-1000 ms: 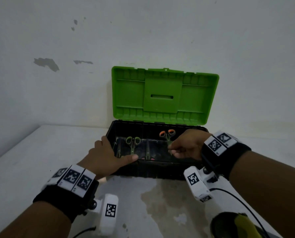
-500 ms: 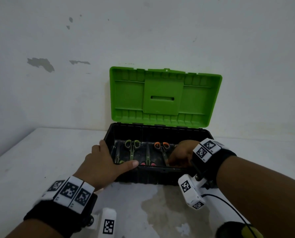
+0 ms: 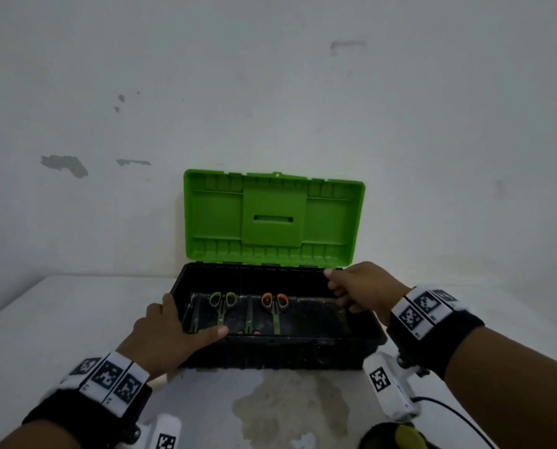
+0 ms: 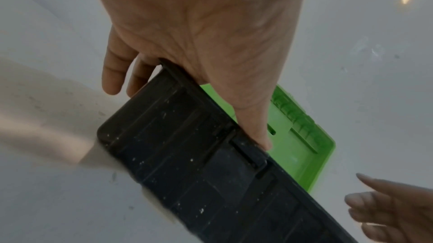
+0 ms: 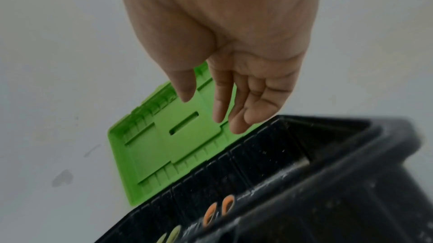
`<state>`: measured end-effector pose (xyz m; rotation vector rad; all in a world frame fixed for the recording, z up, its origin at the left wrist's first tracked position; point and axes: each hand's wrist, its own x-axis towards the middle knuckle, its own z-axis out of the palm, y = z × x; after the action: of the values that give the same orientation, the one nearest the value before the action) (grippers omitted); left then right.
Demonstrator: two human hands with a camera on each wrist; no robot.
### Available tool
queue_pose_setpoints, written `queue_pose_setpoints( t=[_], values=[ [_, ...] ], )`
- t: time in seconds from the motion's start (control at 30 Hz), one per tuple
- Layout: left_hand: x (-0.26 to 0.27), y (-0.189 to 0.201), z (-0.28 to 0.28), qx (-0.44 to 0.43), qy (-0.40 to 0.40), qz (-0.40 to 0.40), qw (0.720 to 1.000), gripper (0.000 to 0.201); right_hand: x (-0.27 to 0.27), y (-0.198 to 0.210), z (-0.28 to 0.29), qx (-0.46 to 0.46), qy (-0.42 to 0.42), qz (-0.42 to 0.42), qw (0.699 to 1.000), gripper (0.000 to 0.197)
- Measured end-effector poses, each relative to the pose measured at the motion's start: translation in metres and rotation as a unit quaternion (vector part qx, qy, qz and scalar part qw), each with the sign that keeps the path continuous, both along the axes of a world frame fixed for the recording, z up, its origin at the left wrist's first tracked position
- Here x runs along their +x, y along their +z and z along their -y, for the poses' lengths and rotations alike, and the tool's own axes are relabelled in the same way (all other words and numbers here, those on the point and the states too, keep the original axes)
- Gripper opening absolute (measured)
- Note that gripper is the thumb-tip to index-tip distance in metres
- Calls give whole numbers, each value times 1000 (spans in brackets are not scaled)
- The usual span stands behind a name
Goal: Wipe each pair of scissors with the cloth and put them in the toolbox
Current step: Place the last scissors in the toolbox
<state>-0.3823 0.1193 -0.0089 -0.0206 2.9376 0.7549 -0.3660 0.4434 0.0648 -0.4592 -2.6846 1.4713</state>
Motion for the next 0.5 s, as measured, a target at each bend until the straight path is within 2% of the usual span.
queue_pose_setpoints(
  t=[0.13, 0.23, 0.3, 0.37, 0.5],
  values=[
    [-12, 10, 3, -41, -7, 36, 998, 146, 2, 19, -32, -55, -62, -25, 996, 50],
    [-27, 37, 0, -30, 15, 7, 999, 134, -10, 33, -48, -76, -89, -23, 993, 61],
    [-41, 62, -5, 20, 17, -31, 999, 122, -21, 42, -55, -89, -97, -19, 991, 70],
    [-57, 87, -10, 108, 12, -61, 992, 112, -34, 50, -59, -111, -101, -17, 988, 76],
    [-106, 117, -20, 258, 52, -104, 959, 102, -67, 63, -63, -139, -104, -35, 984, 88]
  ],
)
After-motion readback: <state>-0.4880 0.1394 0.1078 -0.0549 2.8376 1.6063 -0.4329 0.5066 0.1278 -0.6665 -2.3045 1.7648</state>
